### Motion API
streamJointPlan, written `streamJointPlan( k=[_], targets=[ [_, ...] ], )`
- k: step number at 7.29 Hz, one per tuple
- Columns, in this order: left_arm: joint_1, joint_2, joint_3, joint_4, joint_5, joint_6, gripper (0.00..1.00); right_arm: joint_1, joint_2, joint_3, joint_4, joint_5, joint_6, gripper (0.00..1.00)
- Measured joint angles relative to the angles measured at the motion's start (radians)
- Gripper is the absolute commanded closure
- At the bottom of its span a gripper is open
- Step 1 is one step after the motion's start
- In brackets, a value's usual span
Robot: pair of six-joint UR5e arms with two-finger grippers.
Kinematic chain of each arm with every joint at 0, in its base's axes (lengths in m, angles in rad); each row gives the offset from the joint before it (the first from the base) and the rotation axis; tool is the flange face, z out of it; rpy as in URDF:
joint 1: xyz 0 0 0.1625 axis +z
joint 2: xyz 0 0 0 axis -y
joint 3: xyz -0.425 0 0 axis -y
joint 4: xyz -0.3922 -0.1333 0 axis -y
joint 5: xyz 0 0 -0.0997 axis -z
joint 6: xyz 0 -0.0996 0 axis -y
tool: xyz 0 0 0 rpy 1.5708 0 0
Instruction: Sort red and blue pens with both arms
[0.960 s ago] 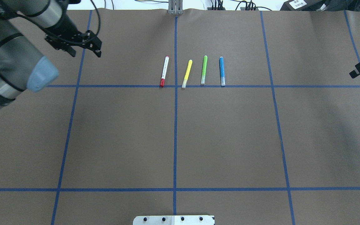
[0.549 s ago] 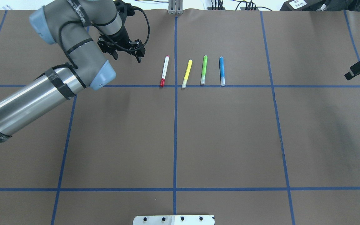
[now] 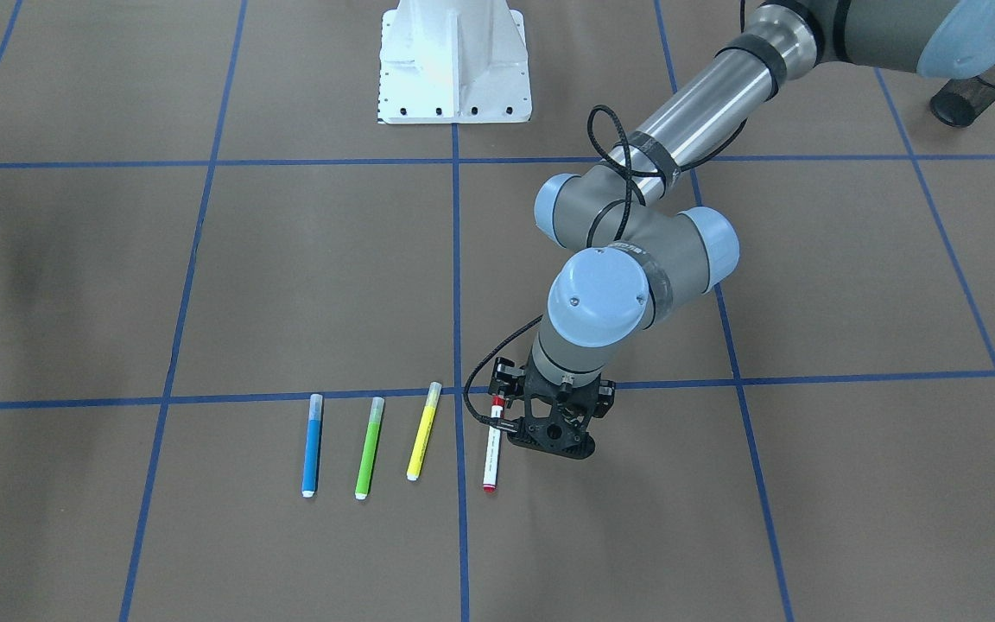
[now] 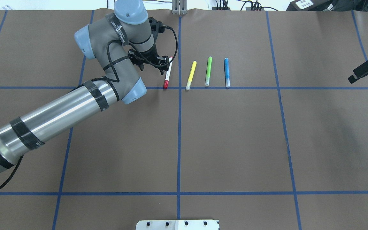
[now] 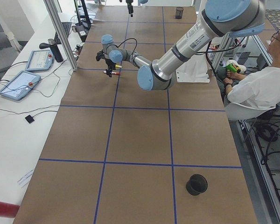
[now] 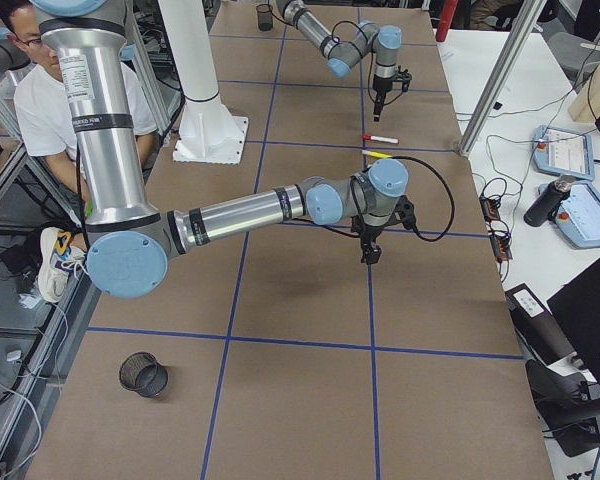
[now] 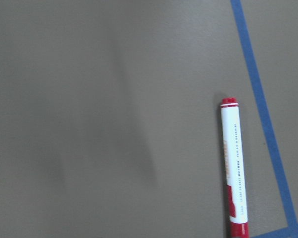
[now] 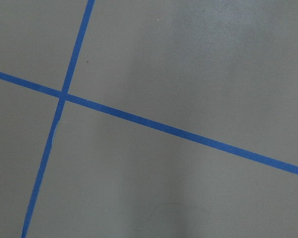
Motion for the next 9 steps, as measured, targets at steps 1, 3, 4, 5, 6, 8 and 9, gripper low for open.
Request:
streamJointPlan(
  k=[1,3,4,5,6,8,9],
  targets=[
    [0.012,-0.019,0.026,-0.006,0.018,0.000,0.21,-0.011,0.002,-0.001,0.000,0.000,0.004,0.00],
    [0.026,-0.041,0.067,-0.031,0.031,0.000,0.28,-0.026,0.008,0.001,0.000,0.000,0.027,0.00],
    [0.032,-0.045,0.076,-0.038,0.036,-0.001,0.32,-0.030,0.010,0.001,0.000,0.000,0.036,0.00],
    [0.040,-0.047,0.081,-0.043,0.043,-0.007,0.33,-0.032,0.010,0.001,0.000,0.000,0.040,0.00],
    [0.049,-0.049,0.084,-0.049,0.052,-0.018,0.35,-0.033,0.011,0.001,0.000,0.000,0.041,0.00],
    [0.061,-0.052,0.088,-0.056,0.066,-0.027,0.42,-0.034,0.011,0.000,0.000,0.000,0.043,0.00],
    [0.066,-0.052,0.088,-0.057,0.069,-0.027,0.51,-0.035,0.011,0.000,0.000,0.000,0.044,0.00]
  ],
)
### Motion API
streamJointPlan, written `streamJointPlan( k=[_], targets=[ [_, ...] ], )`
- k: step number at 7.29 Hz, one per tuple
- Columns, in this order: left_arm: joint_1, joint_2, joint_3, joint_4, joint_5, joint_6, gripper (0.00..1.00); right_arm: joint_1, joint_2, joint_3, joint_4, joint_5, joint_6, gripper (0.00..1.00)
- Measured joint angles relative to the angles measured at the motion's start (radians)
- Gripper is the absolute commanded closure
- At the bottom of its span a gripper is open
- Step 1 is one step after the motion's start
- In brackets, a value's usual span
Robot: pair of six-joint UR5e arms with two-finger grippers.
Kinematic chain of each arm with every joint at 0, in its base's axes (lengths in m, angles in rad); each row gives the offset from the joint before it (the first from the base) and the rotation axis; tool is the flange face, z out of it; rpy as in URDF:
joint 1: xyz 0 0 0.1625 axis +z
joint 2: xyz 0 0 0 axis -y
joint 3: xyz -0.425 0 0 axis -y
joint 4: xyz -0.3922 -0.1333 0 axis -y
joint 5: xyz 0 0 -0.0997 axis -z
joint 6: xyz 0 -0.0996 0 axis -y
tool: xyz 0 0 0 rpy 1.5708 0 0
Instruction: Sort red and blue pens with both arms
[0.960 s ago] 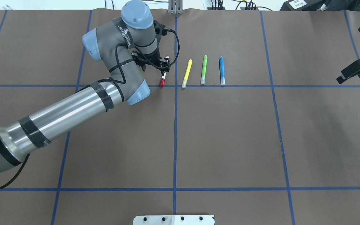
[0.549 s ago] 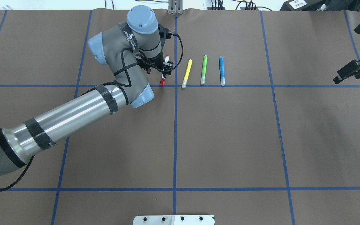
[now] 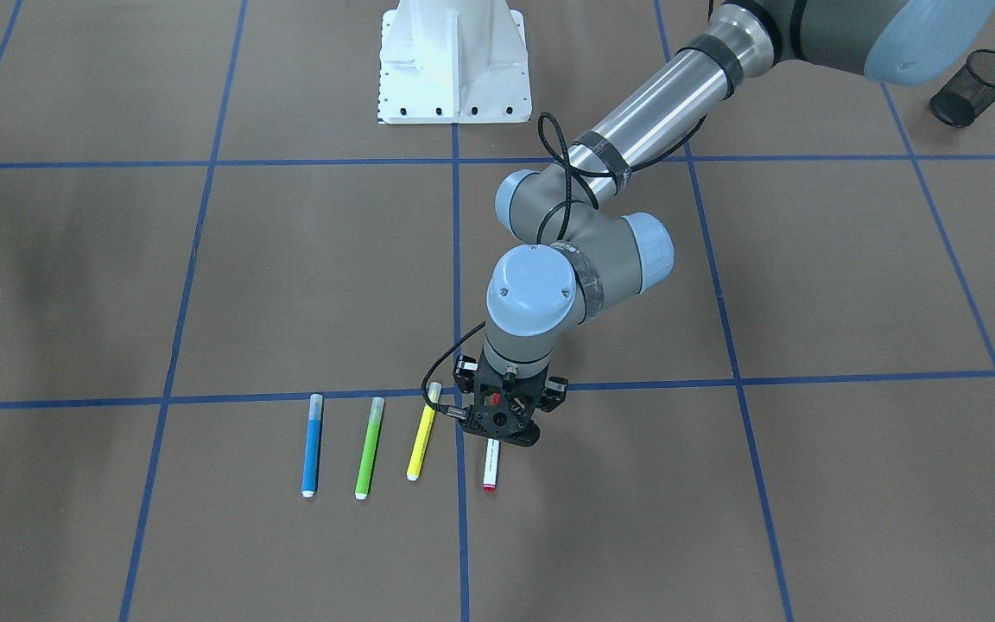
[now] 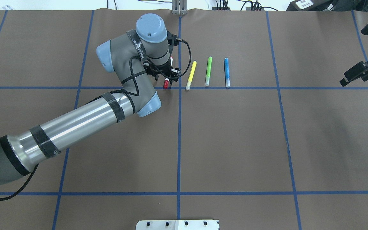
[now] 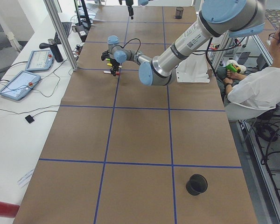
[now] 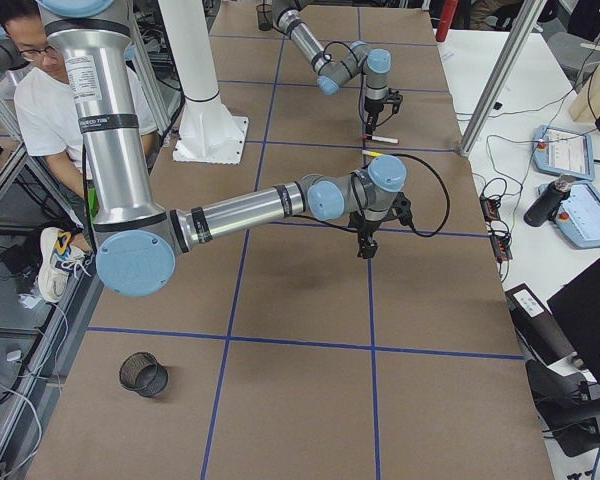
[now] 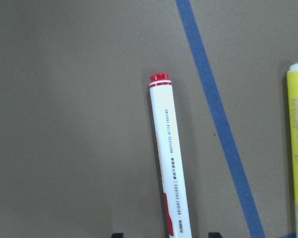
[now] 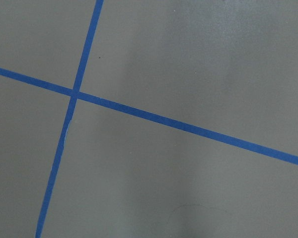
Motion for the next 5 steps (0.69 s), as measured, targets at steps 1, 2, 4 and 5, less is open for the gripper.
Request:
streamJointPlan(
  k=[1,2,4,5],
  targets=[
    [0.002,0.000,0.000,0.000,0.001,0.000,0.55,0.000,0.000,0.000,0.000,0.000,0.000,0.00],
    [0.004,0.000,0.000,0.000,0.001,-0.001,0.62,-0.002,-0.001,-0.002,0.000,0.000,0.001,0.00],
    [0.011,0.002,-0.001,0.000,0.001,-0.007,1.00,-0.005,-0.001,-0.005,0.000,0.000,0.001,0.00],
    [0.015,0.003,-0.002,0.001,0.001,-0.022,1.00,-0.006,-0.001,-0.006,0.000,0.000,0.001,0.00]
  ],
)
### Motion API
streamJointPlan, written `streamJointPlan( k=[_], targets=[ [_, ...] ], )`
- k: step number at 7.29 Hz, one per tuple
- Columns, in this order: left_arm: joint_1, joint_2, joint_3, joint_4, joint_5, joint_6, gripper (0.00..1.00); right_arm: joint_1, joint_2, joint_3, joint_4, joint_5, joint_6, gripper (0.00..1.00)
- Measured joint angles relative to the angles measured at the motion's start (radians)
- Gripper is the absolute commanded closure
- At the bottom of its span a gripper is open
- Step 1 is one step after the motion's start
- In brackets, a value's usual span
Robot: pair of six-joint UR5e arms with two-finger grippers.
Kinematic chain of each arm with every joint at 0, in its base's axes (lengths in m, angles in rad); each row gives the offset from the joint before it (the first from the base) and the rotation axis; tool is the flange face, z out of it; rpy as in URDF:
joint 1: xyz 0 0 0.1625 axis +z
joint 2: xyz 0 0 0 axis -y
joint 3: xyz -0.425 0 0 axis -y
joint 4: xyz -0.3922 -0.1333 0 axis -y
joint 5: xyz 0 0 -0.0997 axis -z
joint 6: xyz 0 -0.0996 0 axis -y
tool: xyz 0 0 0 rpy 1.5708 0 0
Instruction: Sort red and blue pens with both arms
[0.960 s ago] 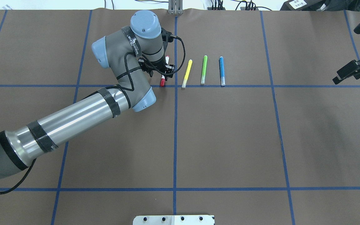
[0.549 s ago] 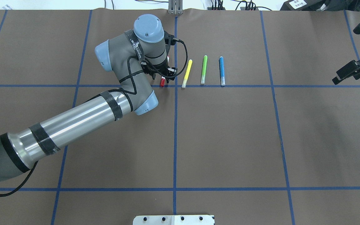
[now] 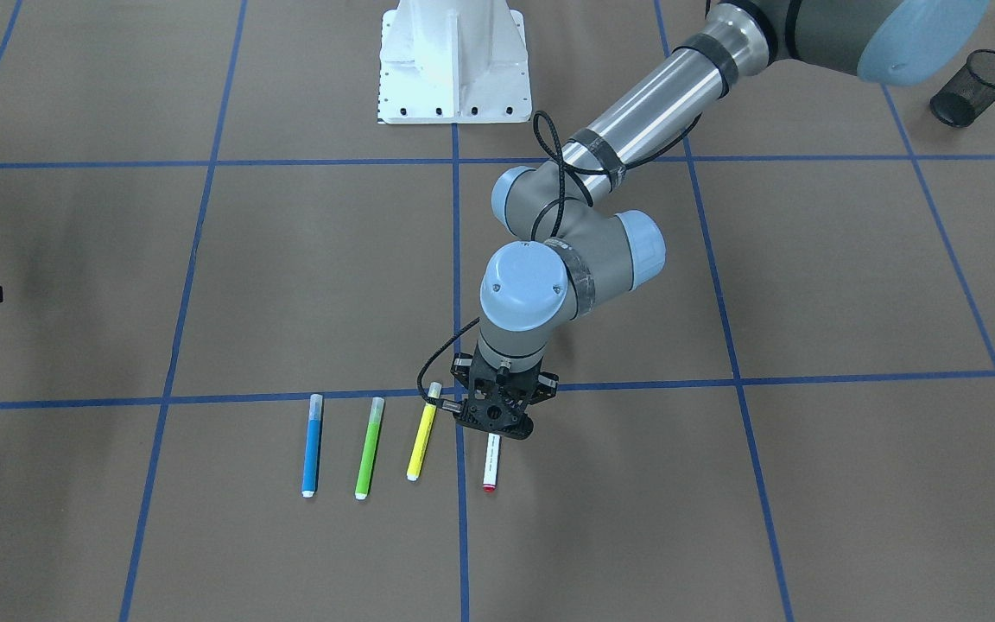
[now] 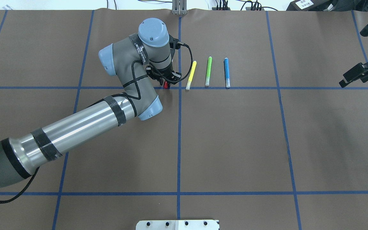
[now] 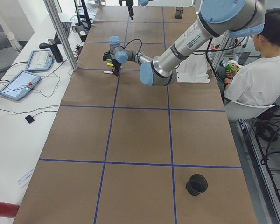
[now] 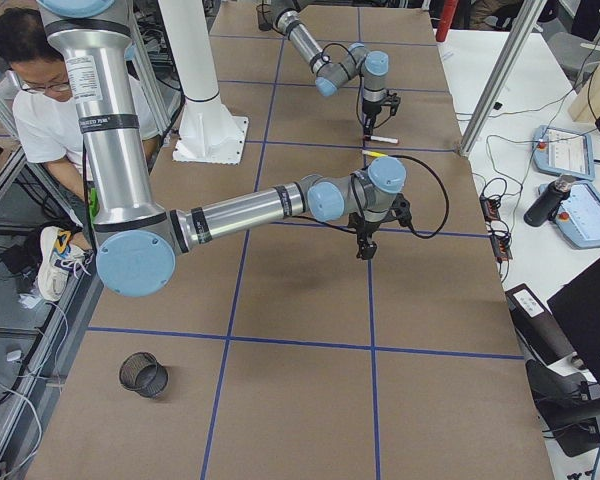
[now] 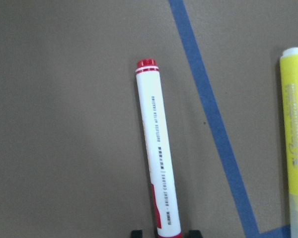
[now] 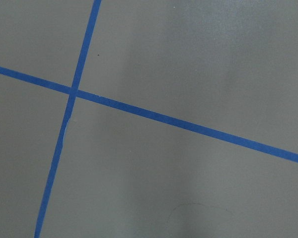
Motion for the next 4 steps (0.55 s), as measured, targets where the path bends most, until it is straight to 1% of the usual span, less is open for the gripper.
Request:
streamJointPlan(
  k=[2,4],
  targets=[
    [-0.009,0.001,-0.021,0.003,-0.005,-0.029,1.00,-0.002,0.011,-0.002,0.000,-0.001,0.006,0.00],
    [-0.070,0.012,-0.090,0.037,-0.056,-0.036,1.00,-0.021,0.054,-0.005,0.000,-0.003,0.080,0.00]
  ],
)
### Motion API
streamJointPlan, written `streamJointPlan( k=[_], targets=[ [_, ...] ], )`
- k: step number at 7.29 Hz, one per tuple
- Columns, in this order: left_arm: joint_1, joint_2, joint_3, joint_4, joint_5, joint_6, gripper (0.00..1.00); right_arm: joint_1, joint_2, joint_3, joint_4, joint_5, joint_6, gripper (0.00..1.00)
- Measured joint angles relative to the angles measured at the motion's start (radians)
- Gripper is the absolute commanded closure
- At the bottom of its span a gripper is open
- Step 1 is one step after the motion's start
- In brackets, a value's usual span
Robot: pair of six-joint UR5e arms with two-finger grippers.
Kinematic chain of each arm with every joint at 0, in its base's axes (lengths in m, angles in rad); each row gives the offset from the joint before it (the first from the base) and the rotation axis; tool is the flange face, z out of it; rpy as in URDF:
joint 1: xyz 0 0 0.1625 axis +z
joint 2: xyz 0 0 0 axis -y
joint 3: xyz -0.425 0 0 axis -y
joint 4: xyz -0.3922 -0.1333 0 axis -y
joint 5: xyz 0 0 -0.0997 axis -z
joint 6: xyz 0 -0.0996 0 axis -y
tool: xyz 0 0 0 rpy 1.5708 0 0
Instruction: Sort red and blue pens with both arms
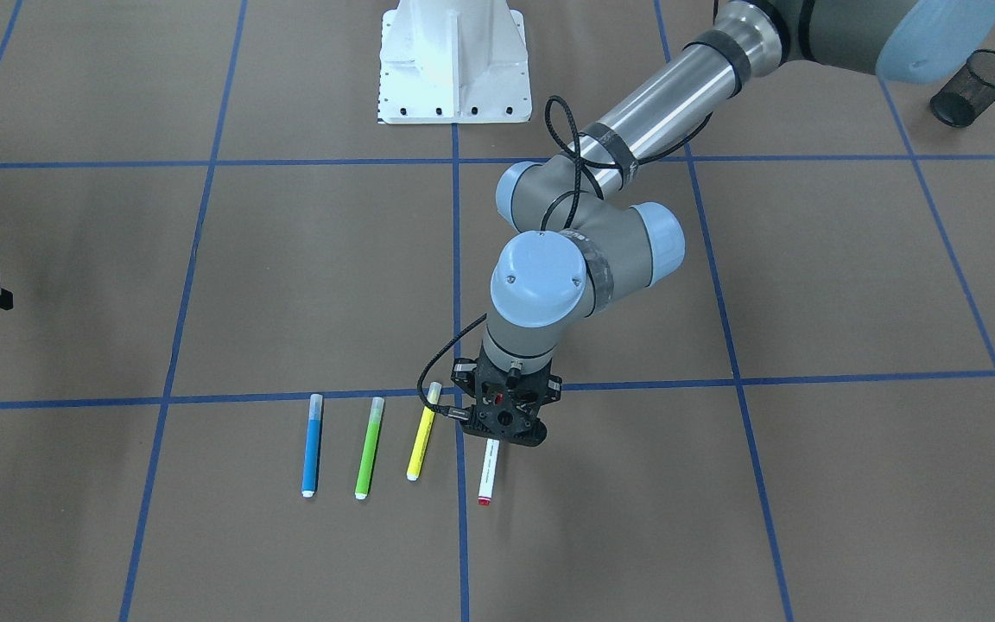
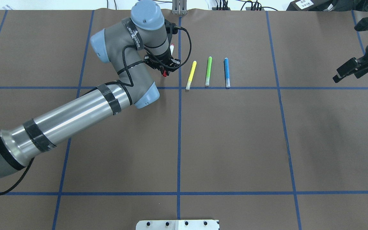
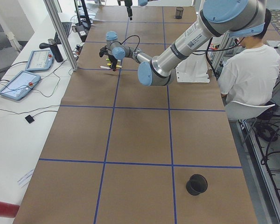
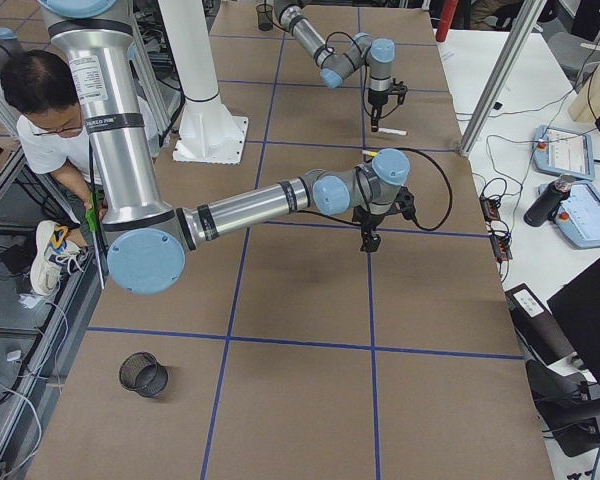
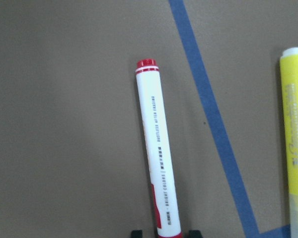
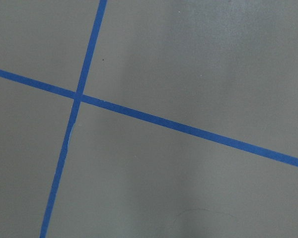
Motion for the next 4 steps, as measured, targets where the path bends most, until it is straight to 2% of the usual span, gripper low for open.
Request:
streamJointPlan(
  k=[1,4],
  targets=[
    [-0.030,0.038,-0.060,0.020,-0.039,-0.001,1.00,-0.028,0.030,-0.001,0.000,-0.007,0.063,0.00],
    [-0.131,0.285,-0.324,0.032,-0.166,0.002,1.00,-0.146,0.137,-0.014,0.001,-0.047,0.258,0.00]
  ],
)
